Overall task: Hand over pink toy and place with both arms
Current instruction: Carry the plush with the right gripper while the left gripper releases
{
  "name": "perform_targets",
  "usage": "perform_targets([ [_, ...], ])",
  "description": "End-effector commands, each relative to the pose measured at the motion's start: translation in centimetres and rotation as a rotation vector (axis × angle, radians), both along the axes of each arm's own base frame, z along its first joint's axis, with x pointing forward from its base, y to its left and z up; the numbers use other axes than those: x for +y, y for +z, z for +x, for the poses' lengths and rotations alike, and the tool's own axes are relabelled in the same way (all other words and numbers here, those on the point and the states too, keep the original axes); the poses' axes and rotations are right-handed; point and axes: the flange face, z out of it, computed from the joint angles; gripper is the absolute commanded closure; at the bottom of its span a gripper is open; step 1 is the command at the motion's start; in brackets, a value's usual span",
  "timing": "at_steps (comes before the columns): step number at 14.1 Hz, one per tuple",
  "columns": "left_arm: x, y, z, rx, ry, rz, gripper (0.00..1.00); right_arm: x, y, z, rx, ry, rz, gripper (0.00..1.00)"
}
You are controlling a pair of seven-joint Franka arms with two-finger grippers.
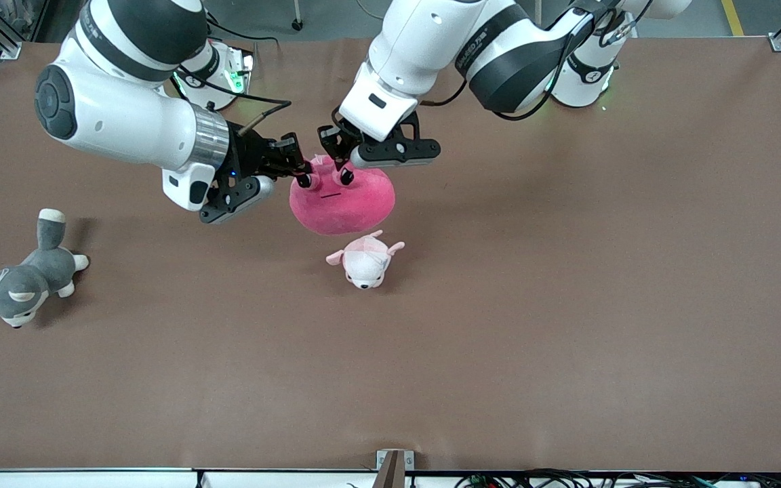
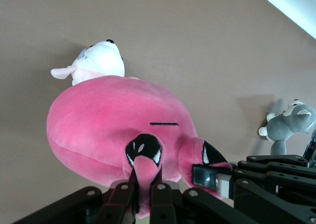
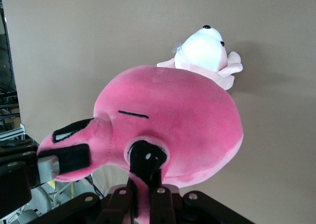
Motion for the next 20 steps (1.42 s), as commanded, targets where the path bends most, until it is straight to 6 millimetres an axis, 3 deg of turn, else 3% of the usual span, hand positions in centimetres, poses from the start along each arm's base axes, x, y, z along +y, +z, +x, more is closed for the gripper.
perform_targets([
  [1, -0.3, 0.7, 0.0, -0.005, 0.011, -0.016, 0.96, 0.0, 0.3, -0.2, -0.004, -0.005, -0.013, 0.96],
  [3, -0.2, 0.9, 0.0, -0.007, 0.013, -0.016, 0.83, 0.0, 0.3, -0.2, -0.003, -0.004, -0.014, 0.96],
  [4, 0.0, 1.0, 0.1, -0.006, 0.016, -0.014, 0.64, 0.0, 0.3, -0.2, -0.003, -0.004, -0.014, 0.95],
  [5, 0.2, 1.1, 0.1, -0.01, 0.018, -0.011, 0.27, 0.0, 0.3, -0.2, -0.003, -0.004, -0.014, 0.95],
  [6, 0.5, 1.3, 0.4, -0.013, 0.026, -0.013, 0.0, 0.0, 0.3, -0.2, -0.003, -0.003, -0.014, 0.95],
  [9, 2.2, 1.8, 1.8, -0.027, 0.054, 0.001, 0.0, -0.5, 1.0, -0.3, -0.008, -0.01, -0.01, 0.95],
  [11, 5.5, 2.2, 3.9, -0.077, 0.097, 0.065, 0.0, -2.6, 1.8, -0.2, 0.013, -0.017, -0.017, 0.95],
  [13, 9.6, 2.5, 6.1, -0.066, 0.142, 0.139, 0.0, -7.8, 2.0, 1.2, 0.046, -0.059, -0.022, 0.95],
  [16, 15.6, 2.8, 9.1, -0.033, 0.208, 0.22, 0.0, -17.4, 1.2, 4.1, 0.017, -0.119, -0.004, 0.95],
  [17, 17.4, 2.6, 9.8, -0.01, 0.229, 0.245, 0.0, -21.1, 0.6, 4.9, 0.014, -0.161, -0.02, 0.95],
  [18, 20.5, 3.0, 10.8, -0.021, 0.207, 0.301, 0.0, -24.8, -1.1, 5.8, 0.013, -0.195, -0.104, 0.96],
  [20, 24.0, 3.0, 12.0, -0.028, 0.147, 0.36, 0.0, -27.2, -1.6, 7.1, -0.06, -0.176, -0.314, 0.96],
])
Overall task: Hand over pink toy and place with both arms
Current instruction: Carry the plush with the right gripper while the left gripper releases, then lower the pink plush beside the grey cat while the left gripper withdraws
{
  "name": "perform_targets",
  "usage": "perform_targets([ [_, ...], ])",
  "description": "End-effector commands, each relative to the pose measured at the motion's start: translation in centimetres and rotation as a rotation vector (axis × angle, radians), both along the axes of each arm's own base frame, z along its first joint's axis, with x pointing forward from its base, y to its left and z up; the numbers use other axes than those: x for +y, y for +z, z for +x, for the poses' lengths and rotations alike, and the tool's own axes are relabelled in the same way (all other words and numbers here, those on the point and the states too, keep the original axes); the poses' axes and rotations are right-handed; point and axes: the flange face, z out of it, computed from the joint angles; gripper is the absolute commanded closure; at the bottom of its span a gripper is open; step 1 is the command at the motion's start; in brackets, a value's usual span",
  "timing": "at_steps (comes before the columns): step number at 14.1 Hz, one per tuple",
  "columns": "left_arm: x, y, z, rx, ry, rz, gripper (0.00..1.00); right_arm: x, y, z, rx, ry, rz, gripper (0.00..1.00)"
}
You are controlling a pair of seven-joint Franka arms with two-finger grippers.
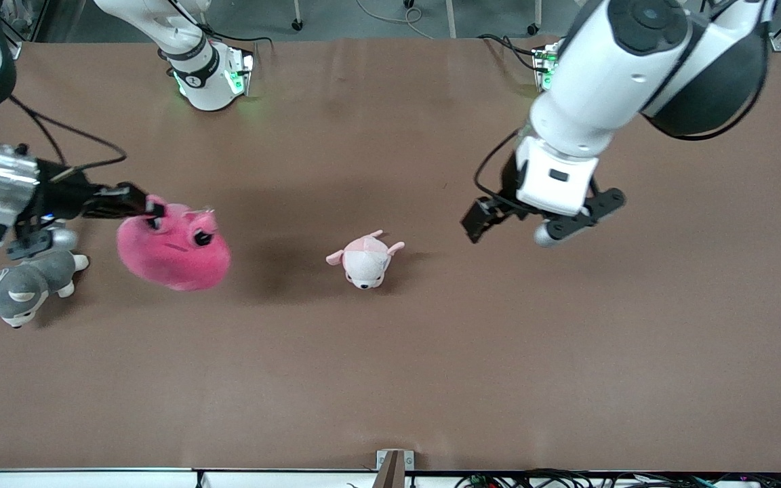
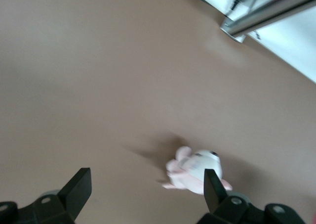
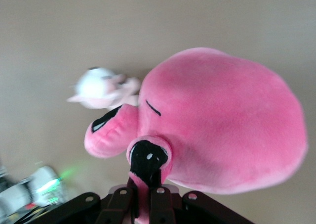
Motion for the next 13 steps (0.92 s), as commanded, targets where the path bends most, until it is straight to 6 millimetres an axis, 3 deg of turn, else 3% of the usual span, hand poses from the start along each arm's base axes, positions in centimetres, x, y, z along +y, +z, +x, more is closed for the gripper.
perform_targets([
  [1, 4.4, 0.8, 0.3, 0.011, -0.041, 0.102, 0.0, -1.2, -0.6, 1.4, -0.052, 0.034, -0.216, 0.96],
  [3, 7.2, 1.6, 0.6, 0.012, -0.11, 0.155, 0.0, -1.8, -1.6, 1.9, -0.053, 0.034, -0.249, 0.96],
  [6, 10.7, 2.8, 0.2, 0.038, -0.194, 0.203, 0.0, -4.9, -5.8, 3.3, -0.001, -0.004, -0.236, 0.96],
  [7, 13.5, 2.5, 0.5, 0.085, -0.217, 0.231, 0.0, -5.3, -6.9, 3.4, 0.003, 0.036, -0.226, 0.96],
  [13, 23.1, 5.5, -3.1, 0.105, -0.411, 0.258, 0.0, -8.2, -13.1, 4.5, 0.038, 0.068, -0.087, 0.96],
])
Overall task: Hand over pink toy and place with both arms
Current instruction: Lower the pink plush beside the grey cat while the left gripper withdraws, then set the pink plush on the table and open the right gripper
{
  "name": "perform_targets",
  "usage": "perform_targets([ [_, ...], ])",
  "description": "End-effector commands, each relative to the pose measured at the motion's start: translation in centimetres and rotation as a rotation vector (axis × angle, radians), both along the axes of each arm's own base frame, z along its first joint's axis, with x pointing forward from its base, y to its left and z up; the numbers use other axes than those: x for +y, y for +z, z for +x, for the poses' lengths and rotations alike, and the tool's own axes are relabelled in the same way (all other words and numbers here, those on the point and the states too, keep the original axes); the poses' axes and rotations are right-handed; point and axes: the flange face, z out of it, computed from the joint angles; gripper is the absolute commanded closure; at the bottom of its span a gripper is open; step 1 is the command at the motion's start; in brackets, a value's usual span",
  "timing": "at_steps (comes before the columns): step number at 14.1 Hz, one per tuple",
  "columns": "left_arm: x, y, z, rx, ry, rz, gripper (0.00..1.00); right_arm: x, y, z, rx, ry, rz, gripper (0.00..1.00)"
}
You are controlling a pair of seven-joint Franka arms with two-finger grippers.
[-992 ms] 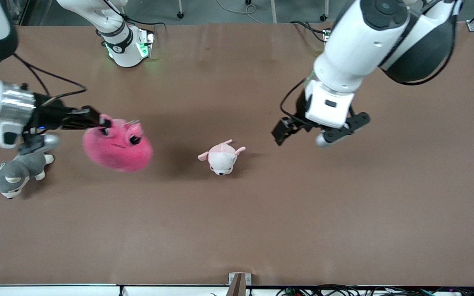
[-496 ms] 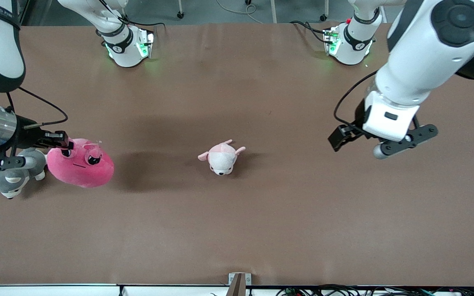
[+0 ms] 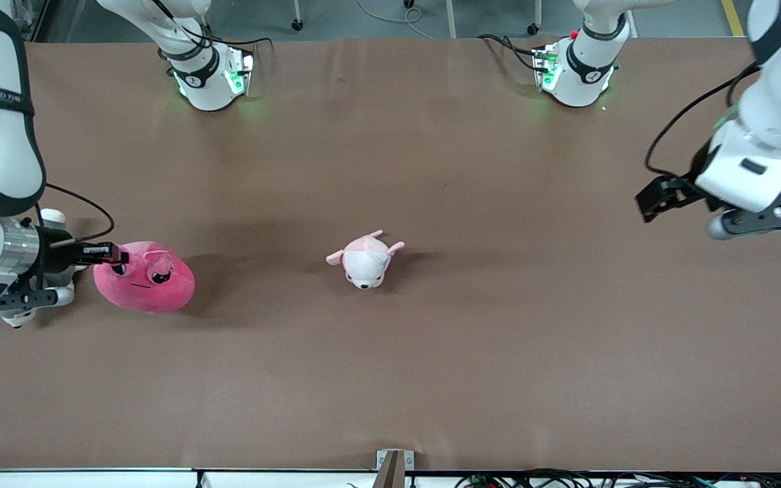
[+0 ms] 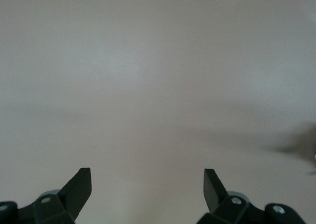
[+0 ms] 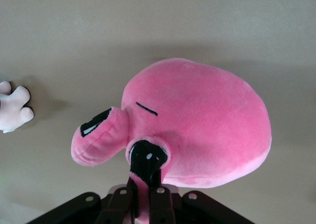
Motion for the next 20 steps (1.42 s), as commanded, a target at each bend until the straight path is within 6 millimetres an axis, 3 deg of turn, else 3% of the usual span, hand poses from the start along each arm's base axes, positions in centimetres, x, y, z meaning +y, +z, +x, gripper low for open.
perform_targets([
  [1, 3.6, 1.4, -3.7, 0.023, -0.017, -0.02, 0.0, -0.9, -1.3, 0.6, -0.007, -0.006, 0.05, 0.96],
  [4, 5.4, 1.8, -5.5, 0.032, -0.018, -0.038, 0.0, -0.3, -2.9, 0.9, -0.006, 0.01, 0.136, 0.96],
  [9, 8.5, 1.6, -6.6, 0.05, -0.074, -0.109, 0.0, -0.8, -4.9, 1.0, 0.002, 0.023, 0.211, 0.96],
  [14, 7.1, 2.2, -7.9, 0.034, -0.085, -0.087, 0.0, -0.9, -6.8, 1.3, 0.016, 0.032, 0.228, 0.96],
  [18, 4.9, 2.6, -8.4, 0.028, -0.125, -0.082, 0.0, -0.6, -7.2, 1.4, -0.003, 0.054, 0.296, 0.96],
  [20, 4.9, 2.5, -8.2, 0.031, -0.125, -0.082, 0.0, -0.5, -7.2, 1.3, 0.001, 0.054, 0.302, 0.96],
])
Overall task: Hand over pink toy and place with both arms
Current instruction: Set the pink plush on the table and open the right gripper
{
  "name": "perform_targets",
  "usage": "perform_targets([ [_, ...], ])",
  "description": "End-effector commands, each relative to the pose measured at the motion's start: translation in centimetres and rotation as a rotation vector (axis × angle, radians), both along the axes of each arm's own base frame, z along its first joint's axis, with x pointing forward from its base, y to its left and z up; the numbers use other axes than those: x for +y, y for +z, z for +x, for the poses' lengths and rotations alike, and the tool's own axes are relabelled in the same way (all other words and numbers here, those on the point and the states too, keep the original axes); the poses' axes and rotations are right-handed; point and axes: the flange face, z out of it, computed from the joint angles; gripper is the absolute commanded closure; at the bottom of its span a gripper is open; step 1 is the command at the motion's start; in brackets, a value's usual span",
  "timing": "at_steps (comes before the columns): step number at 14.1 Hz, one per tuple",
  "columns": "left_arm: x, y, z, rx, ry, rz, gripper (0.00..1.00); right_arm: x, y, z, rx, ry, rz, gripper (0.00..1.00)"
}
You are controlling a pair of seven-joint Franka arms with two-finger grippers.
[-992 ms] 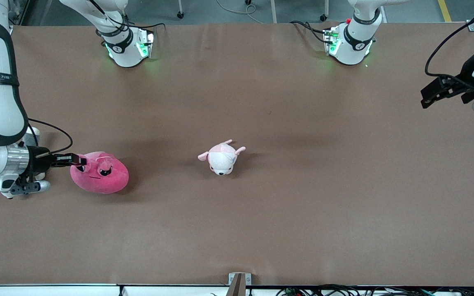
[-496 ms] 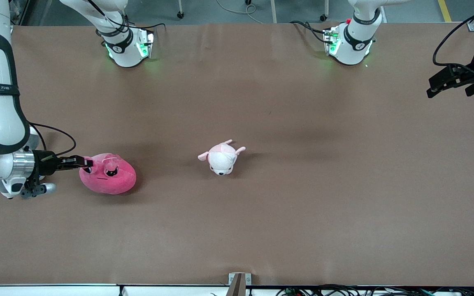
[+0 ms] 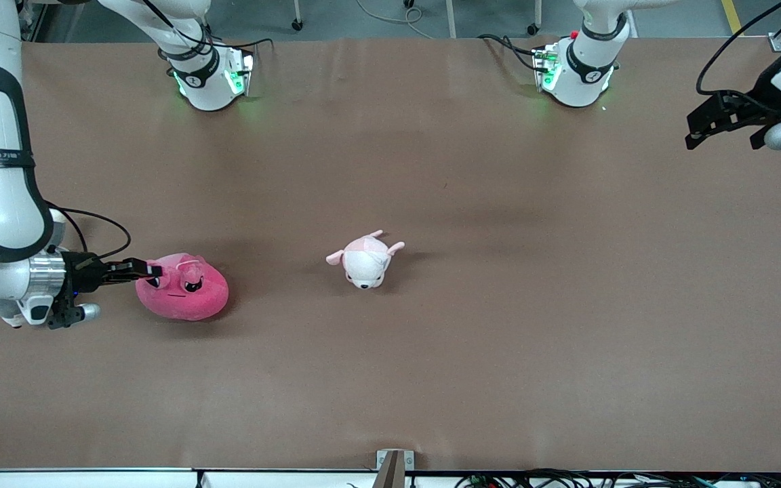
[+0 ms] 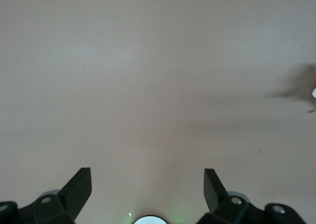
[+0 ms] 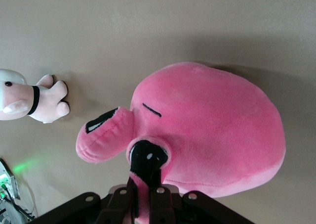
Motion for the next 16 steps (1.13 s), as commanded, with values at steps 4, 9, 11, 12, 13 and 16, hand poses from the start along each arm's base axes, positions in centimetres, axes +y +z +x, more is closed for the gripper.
perform_targets([
  [4, 0.2, -0.1, 0.0, -0.025, 0.001, -0.004, 0.0, -0.8, 0.6, 0.0, -0.002, -0.023, 0.11, 0.96],
  [9, 0.3, -1.4, 1.4, -0.031, 0.002, -0.016, 0.0, -1.0, -0.2, 0.0, -0.015, 0.007, 0.119, 0.96],
  [11, 0.7, -1.6, 1.7, -0.029, 0.005, -0.016, 0.0, -1.0, -0.2, 0.1, -0.018, 0.009, 0.116, 0.96],
  [12, 0.8, -1.6, 1.7, -0.03, 0.004, -0.012, 0.0, -1.0, -0.2, 0.1, -0.018, 0.012, 0.111, 0.96],
  [13, 1.0, -1.7, 1.6, -0.022, 0.002, -0.009, 0.0, -1.1, -0.3, 0.1, -0.017, 0.011, 0.112, 0.96],
  [16, 1.2, -1.3, 1.3, -0.021, 0.004, -0.008, 0.0, -1.0, -0.7, 0.1, -0.011, 0.014, 0.112, 0.96],
])
